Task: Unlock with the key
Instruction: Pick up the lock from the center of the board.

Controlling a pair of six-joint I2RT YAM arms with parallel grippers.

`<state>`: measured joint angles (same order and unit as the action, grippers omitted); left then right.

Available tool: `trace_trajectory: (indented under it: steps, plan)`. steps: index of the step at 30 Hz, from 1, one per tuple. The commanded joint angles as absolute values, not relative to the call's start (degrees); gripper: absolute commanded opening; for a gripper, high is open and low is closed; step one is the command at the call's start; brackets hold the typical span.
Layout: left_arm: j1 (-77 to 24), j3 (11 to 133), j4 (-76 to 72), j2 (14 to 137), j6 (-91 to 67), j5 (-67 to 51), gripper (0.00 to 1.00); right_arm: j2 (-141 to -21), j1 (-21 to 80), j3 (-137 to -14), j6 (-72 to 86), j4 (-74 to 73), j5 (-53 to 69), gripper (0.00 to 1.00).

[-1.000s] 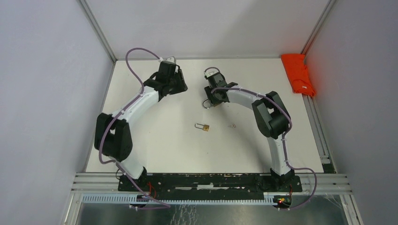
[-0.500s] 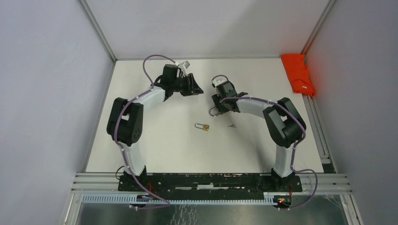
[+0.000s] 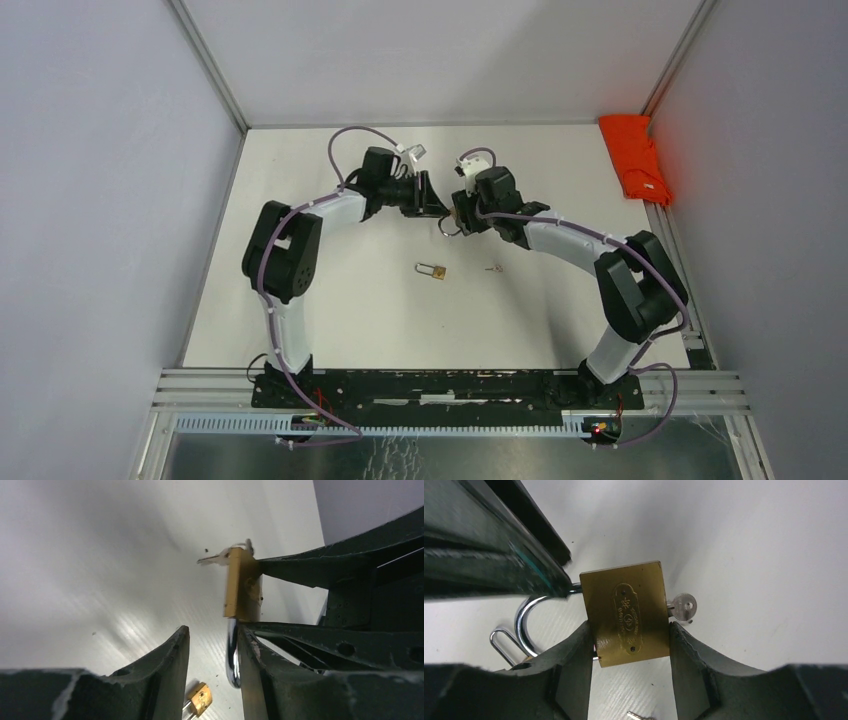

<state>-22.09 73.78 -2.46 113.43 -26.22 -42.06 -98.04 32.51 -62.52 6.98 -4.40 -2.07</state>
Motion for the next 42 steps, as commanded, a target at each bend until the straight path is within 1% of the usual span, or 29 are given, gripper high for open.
trace_trajectory:
  steps: [1, 14, 23, 26, 31, 32, 33, 35, 37, 38, 39, 40, 41, 42]
  plan:
    - [-23.6, 76.2, -2.7, 114.0, -23.2, -45.9, 0.46, -93.7, 32.3, -63.3, 6.9, 4.1, -0.2, 0.00]
    - [-23.9, 75.7, -6.6, 113.9, -26.9, -49.6, 0.47, -91.6, 33.2, -62.1, 5.3, 5.7, 5.1, 0.00]
    - [-25.0, 75.7, -6.5, 114.7, -27.6, -50.3, 0.46, -89.8, 35.4, -60.8, 4.7, 7.6, 4.7, 0.00]
    - [-25.8, 75.9, -4.6, 114.4, -26.3, -50.4, 0.39, -89.7, 35.7, -61.6, 4.2, 7.4, 3.5, 0.00]
    - [-27.0, 76.6, -1.4, 112.9, -24.7, -50.9, 0.17, -89.7, 35.7, -63.8, 2.6, 5.9, 1.3, 0.00]
    - [-27.0, 76.9, -0.7, 112.6, -24.4, -51.0, 0.10, -89.7, 35.7, -64.0, 2.6, 5.8, 1.2, 0.00]
    - [-27.1, 76.9, -0.5, 112.3, -24.2, -51.0, 0.06, -89.6, 35.7, -64.3, 2.6, 5.7, 1.2, 0.00]
    - [-27.1, 76.6, -0.5, 111.3, -24.1, -50.0, 0.02, -89.4, 35.7, -64.5, 3.0, 5.3, 1.2, 0.00]
    - [-27.2, 76.8, -0.4, 110.6, -23.5, -49.7, 0.02, -88.7, 35.7, -64.4, 3.3, 5.1, 1.3, 0.00]
    - [-27.2, 77.1, -0.4, 110.3, -23.1, -49.7, 0.02, -88.2, 35.8, -64.3, 3.5, 5.0, 1.4, 0.03]
    - [-27.2, 77.6, 1.2, 110.2, -22.4, -49.9, 0.02, -87.7, 35.8, -64.2, 3.6, 4.8, 1.3, 0.08]
    - [-27.2, 78.0, 1.8, 109.9, -21.7, -49.8, 0.02, -87.3, 35.8, -64.2, 3.8, 4.5, 1.0, 0.22]
    - [-27.1, 78.5, 2.5, 109.5, -20.7, -49.5, 0.02, -86.5, 35.8, -64.2, 3.9, 4.1, 0.7, 0.38]
    - [-27.1, 79.5, 3.9, 109.3, -19.3, -48.9, 0.02, -85.7, 35.7, -64.1, 3.9, 3.6, 0.4, 0.48]
